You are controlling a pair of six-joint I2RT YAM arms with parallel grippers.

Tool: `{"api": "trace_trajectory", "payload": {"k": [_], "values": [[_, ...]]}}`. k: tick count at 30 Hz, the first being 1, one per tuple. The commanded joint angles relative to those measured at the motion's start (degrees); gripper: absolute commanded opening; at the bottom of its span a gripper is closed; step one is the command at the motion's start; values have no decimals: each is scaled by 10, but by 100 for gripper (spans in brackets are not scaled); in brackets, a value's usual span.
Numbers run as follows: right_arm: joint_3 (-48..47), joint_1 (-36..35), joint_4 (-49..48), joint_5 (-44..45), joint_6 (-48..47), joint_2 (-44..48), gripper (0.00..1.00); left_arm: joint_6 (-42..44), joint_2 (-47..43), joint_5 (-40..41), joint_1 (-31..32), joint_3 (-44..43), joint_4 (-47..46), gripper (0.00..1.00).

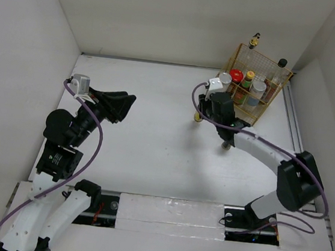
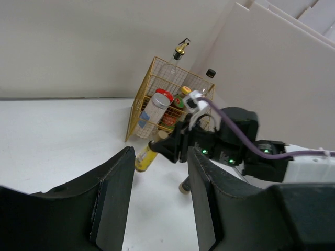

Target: Organize the condiment bottles

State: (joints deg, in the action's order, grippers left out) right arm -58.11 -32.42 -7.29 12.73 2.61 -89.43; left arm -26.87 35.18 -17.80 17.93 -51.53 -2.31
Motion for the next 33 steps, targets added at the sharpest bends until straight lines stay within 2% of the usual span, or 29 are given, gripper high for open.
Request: {"api": "trace_trajectory", "payload": {"k": [1,6,12,21,33], "values": [[0,-6,-55,22,-9,106,30,-3,0,-14,1,-10,-28,41],[-2,37,-5,29,-21,187,30,-3,0,-14,1,-10,-28,41],[-39,134,16,-5,-26,194,30,-3,0,-20,1,-10,-28,41],[-105,219,-8,-50,-21,86,30,-3,0,-21,1,-10,-28,41],[-63,207,-46,-75,-10,-3,30,-3,6,-26,1,-10,-28,41]]}}
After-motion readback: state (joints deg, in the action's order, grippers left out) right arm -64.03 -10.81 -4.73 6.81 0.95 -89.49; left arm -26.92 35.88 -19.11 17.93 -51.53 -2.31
